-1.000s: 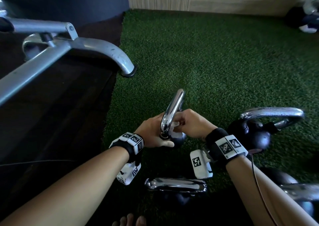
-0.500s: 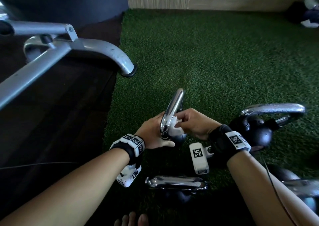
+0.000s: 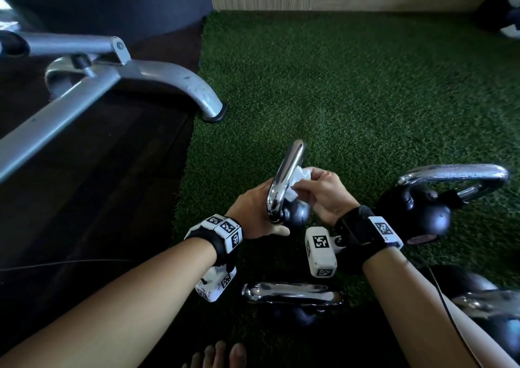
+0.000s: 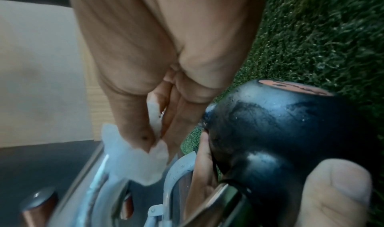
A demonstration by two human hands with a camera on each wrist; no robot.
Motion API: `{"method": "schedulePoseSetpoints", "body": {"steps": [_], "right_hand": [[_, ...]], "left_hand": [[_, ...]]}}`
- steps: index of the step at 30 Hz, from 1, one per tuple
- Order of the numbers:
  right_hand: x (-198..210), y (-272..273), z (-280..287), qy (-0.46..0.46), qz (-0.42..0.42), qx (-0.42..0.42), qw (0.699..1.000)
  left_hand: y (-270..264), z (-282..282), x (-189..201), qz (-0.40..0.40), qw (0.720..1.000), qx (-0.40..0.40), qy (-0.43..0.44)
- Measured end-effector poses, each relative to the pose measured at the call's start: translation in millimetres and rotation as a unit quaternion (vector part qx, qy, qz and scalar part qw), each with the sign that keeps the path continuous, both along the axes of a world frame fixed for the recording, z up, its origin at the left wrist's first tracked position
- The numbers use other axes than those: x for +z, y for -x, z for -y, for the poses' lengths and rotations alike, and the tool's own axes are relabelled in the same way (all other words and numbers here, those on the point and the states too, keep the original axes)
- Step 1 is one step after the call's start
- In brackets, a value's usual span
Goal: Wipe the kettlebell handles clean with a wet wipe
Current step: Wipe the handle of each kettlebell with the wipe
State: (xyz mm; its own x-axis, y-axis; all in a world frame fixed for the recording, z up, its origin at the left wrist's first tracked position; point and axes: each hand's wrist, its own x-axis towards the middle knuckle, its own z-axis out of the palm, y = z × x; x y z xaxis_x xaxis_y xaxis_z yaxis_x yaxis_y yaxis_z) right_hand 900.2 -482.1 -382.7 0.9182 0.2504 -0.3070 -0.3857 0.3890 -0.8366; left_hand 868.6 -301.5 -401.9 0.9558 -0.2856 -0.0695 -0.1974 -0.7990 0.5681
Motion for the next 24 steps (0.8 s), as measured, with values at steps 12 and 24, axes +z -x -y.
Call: {"method": "schedulePoseSetpoints", "body": {"steps": [12,24], "right_hand": [[3.8,-8.2,0.9,0.238,0.106,-0.137,0.956],[8.8,-28.2,-3.8,0.372,0.111,-0.215,0.896]], "left_hand": [[2.4,-0.3,-5.9,0.025,1.0,-0.006,0.009],[0.1,-3.3,-9.6,0.015,0.999,-0.004,0.05]]}}
